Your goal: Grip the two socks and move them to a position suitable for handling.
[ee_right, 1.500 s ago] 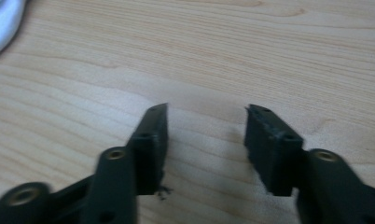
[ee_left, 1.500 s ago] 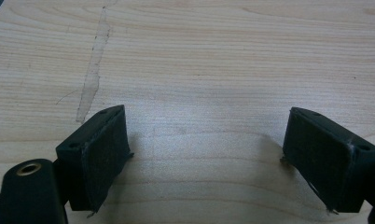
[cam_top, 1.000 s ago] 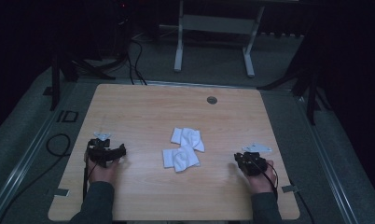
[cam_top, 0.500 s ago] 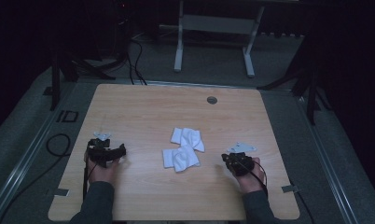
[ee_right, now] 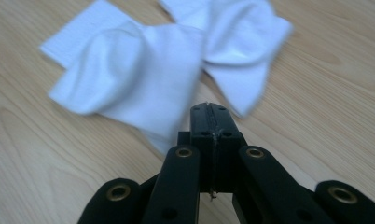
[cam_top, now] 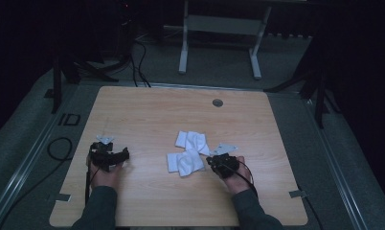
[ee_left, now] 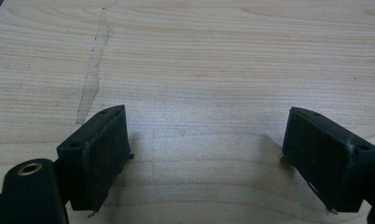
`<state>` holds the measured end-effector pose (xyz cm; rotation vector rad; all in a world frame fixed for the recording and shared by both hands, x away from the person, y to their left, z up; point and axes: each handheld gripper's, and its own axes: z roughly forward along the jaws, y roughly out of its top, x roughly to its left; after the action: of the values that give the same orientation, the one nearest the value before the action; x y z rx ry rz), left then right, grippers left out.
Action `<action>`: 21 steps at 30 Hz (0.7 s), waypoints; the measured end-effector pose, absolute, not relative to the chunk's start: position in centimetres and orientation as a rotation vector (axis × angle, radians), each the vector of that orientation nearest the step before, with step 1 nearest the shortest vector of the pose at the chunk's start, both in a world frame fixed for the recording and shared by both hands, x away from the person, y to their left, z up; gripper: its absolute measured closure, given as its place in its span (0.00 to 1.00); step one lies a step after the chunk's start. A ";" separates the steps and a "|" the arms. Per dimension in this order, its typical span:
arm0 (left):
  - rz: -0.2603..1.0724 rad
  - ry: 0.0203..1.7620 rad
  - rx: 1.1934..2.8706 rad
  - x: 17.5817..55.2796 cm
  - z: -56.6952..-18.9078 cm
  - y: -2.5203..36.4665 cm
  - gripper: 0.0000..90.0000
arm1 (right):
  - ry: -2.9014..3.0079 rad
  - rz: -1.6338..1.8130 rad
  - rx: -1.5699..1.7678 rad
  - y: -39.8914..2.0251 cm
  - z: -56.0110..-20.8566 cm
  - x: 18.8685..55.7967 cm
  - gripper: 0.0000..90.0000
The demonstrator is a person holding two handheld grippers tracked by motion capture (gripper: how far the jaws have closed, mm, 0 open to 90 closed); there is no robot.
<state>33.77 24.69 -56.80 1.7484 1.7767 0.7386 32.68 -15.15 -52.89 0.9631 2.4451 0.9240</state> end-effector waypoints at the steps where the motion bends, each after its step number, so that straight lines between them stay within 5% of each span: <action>1: 0.739 1.777 1.750 33.8 -56.8 24.7 0.16 | 2.452 0.921 0.949 -14.8 -52.9 32.8 1.00; 21: 0.737 1.776 1.751 33.8 -56.8 24.7 0.16 | 2.566 0.896 0.886 -12.6 -54.5 31.7 0.99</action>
<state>33.81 24.69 -56.79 1.7513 1.7762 0.7368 31.73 -12.64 -54.53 0.8861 2.5657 0.8962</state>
